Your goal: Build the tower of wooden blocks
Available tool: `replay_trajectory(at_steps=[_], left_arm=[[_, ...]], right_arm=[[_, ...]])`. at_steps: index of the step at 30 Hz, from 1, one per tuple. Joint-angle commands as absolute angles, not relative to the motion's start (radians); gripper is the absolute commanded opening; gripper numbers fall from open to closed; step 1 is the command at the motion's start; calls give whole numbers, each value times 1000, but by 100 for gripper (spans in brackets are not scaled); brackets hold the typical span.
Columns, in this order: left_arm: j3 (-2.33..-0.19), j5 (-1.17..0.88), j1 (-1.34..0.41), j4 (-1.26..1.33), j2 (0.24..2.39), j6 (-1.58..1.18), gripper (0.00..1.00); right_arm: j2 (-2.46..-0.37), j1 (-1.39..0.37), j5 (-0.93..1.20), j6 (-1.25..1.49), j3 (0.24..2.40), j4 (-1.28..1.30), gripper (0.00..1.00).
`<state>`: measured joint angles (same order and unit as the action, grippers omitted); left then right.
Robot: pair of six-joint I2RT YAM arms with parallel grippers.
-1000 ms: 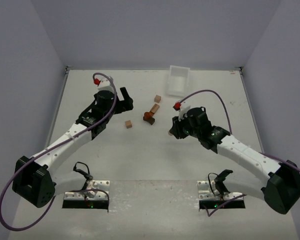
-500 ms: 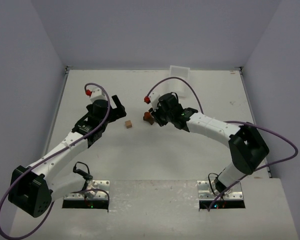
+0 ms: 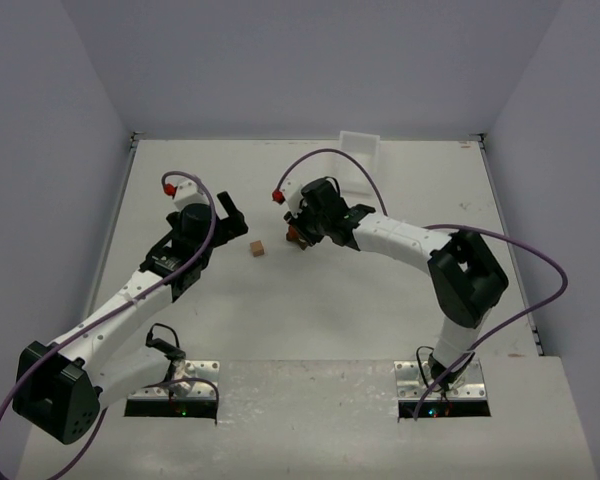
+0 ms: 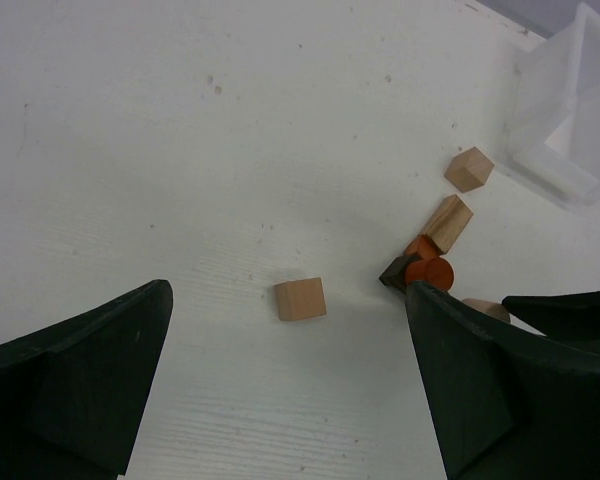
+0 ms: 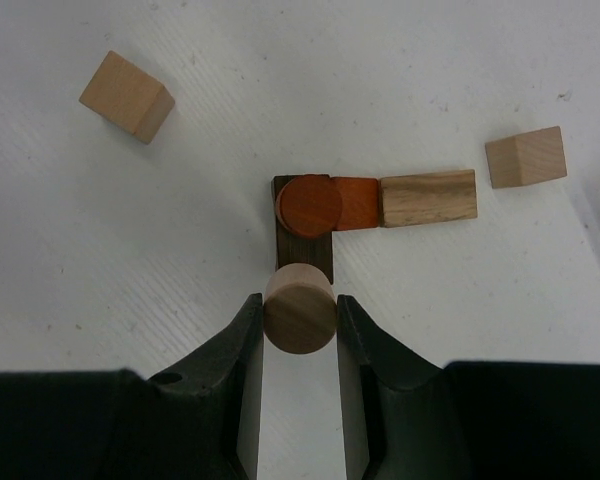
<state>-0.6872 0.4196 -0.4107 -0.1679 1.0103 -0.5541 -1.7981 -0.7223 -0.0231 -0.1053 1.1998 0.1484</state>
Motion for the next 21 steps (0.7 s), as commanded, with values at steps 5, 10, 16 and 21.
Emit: replay_trajectory(at_steps=[5,10,16,21], left_arm=[[-686,455,-400,-129,994,-558,100],[-686,457,-400,-129,992,-558,100],[-684,454,-400,-129,991,-557,100],[-683,451,-400,-125,992,-555,100]], right_arm=[[-1856,-723,-44,-98,1275,138,1],[-1870,-721,-53,-84,1272,120,1],[-1872,-717,-53,-77,1267,105,2],[-1881,-713,-51,-77,1272,101,3]])
